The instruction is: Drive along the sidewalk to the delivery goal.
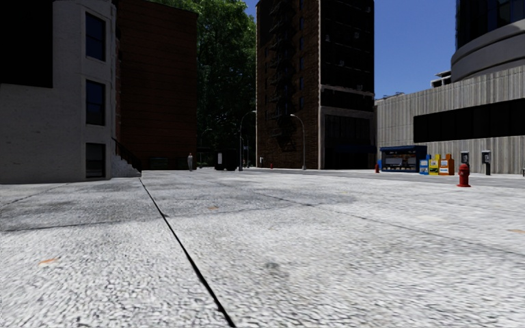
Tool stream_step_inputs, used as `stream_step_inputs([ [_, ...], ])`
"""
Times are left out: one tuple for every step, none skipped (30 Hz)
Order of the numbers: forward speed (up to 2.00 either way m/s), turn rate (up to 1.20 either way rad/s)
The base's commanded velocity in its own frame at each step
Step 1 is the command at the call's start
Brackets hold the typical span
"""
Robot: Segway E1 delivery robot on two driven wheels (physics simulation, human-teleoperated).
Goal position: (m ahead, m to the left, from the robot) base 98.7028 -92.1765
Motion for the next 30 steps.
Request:
stream_step_inputs([
  [2.0,0.0],
  [2.0,0.0],
  [2.0,0.0],
  [2.0,0.0],
  [2.0,0.0],
  [2.0,0.0],
  [2.0,0.0],
  [2.0,0.0],
  [2.0,0.0],
  [2.0,0.0],
  [2.0,0.0],
  [2.0,0.0],
  [2.0,0.0],
  [2.0,0.0],
  [2.0,0.0],
  [2.0,0.0],
  [2.0,0.0],
  [2.0,0.0],
  [2.0,0.0],
  [2.0,0.0],
  [2.0,0.0],
  [2.0,0.0],
  [2.0,0.0],
  [2.0,0.0],
  [2.0,0.0],
  [2.0,0.0],
  [2.0,0.0],
  [2.0,0.0],
  [2.0,0.0],
  [2.0,0.0],
])
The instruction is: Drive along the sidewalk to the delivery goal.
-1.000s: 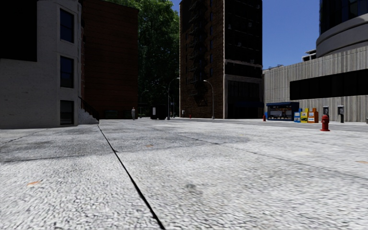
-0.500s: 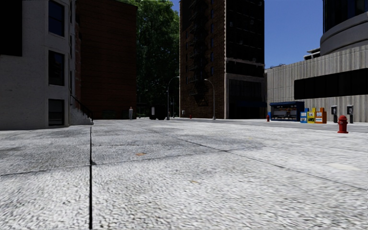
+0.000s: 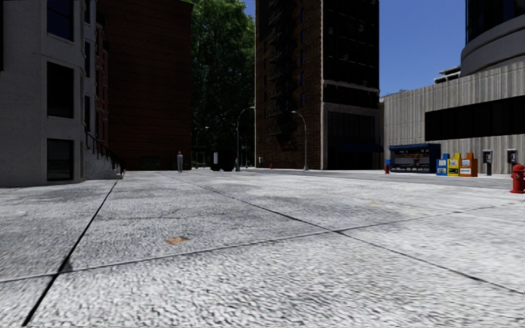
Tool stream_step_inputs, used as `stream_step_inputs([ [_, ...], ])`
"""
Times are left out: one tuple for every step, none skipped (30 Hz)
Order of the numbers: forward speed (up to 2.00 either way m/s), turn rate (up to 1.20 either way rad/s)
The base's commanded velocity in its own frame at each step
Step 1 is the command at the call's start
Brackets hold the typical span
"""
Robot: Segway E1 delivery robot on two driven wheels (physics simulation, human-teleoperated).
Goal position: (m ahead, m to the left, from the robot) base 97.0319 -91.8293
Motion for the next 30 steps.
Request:
stream_step_inputs([
  [2.0,0.0],
  [2.0,0.0],
  [2.0,0.0],
  [2.0,0.0],
  [2.0,0.0],
  [2.0,0.0],
  [2.0,0.0],
  [2.0,0.0],
  [2.0,0.0],
  [2.0,0.0],
  [2.0,0.0],
  [2.0,0.0],
  [2.0,0.0],
  [2.0,0.0],
  [2.0,0.0],
  [2.0,0.0],
  [2.0,0.0],
  [2.0,0.0],
  [2.0,0.0],
  [2.0,0.0],
  [2.0,0.0],
  [2.0,0.0],
  [2.0,0.0],
  [2.0,0.0],
  [2.0,0.0],
  [2.0,0.0],
  [2.0,0.0],
  [2.0,0.0],
  [2.0,0.0],
  [2.0,0.0],
])
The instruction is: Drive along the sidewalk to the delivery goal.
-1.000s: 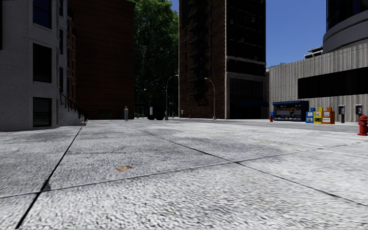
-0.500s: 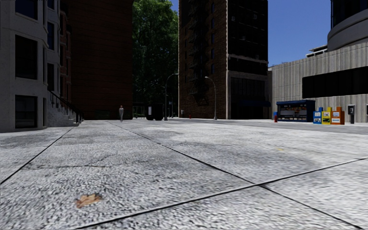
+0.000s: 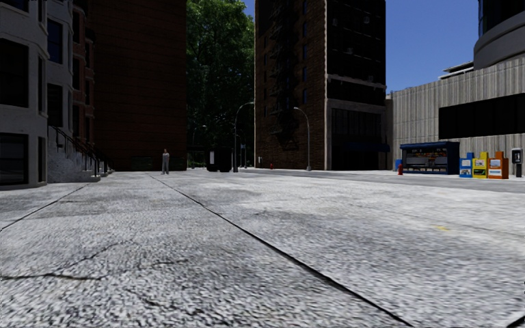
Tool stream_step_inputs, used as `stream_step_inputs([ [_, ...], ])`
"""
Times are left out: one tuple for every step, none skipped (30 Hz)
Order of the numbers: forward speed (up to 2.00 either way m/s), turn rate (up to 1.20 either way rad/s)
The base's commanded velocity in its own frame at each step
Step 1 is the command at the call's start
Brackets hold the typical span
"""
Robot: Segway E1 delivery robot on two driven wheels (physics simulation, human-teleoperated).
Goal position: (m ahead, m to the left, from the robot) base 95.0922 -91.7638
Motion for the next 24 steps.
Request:
stream_step_inputs([
  [2.0,0.0],
  [2.0,0.0],
  [2.0,0.0],
  [2.0,0.0],
  [2.0,0.0],
  [2.0,0.0],
  [2.0,0.0],
  [2.0,0.0],
  [2.0,0.0],
  [2.0,0.0],
  [2.0,0.0],
  [2.0,0.0],
  [2.0,0.0],
  [2.0,0.0],
  [2.0,0.0],
  [2.0,0.0],
  [2.0,0.0],
  [2.0,0.0],
  [2.0,0.0],
  [2.0,0.0],
  [2.0,0.0],
  [2.0,0.0],
  [2.0,0.02],
  [2.0,0.02],
])
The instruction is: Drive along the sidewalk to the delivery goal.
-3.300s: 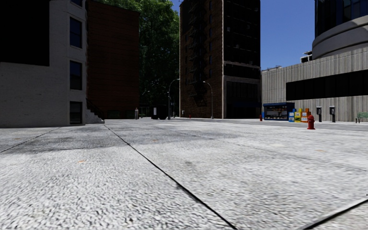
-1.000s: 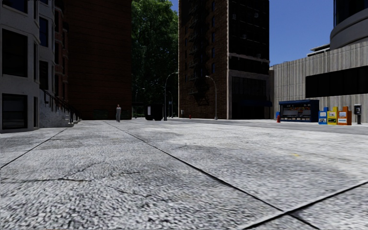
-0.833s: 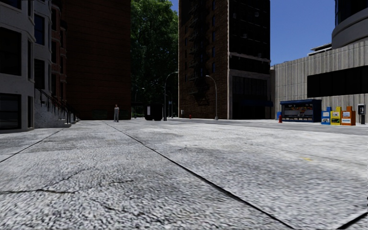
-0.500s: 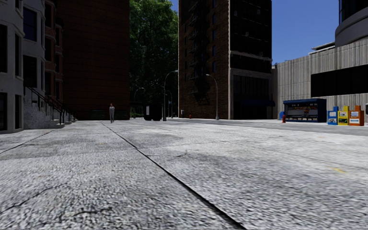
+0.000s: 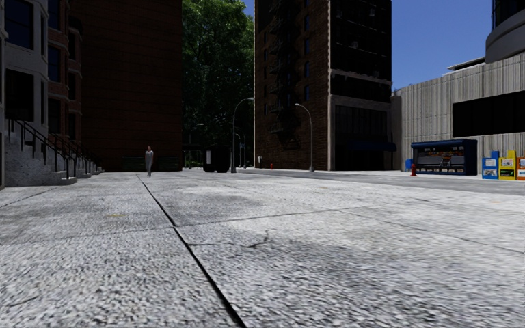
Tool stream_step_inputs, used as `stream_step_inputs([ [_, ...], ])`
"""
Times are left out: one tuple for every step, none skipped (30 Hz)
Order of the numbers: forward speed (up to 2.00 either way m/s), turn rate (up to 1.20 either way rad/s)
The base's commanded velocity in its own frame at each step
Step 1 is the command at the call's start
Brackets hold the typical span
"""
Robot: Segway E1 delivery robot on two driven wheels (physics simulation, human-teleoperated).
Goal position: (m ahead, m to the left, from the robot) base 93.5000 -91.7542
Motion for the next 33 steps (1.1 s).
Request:
stream_step_inputs([
  [2.0,0.13],
  [2.0,0.25],
  [2.0,0.33],
  [2.0,0.33],
  [2.0,0.37],
  [2.0,0.37],
  [2.0,0.37],
  [2.0,0.37],
  [2.0,0.37],
  [2.0,0.37],
  [2.0,0.37],
  [2.0,0.37],
  [2.0,0.37],
  [2.0,0.37],
  [2.0,0.37],
  [2.0,0.37],
  [2.0,0.37],
  [2.0,0.37],
  [2.0,0.37],
  [2.0,0.37],
  [2.0,0.37],
  [2.0,0.37],
  [2.0,0.37],
  [2.0,0.32],
  [2.0,0.19],
  [2.0,0.12],
  [2.0,0.12],
  [2.0,0.0],
  [2.0,0.0],
  [2.0,0.0],
  [2.0,0.0],
  [2.0,0.0],
  [2.0,0.0],
])
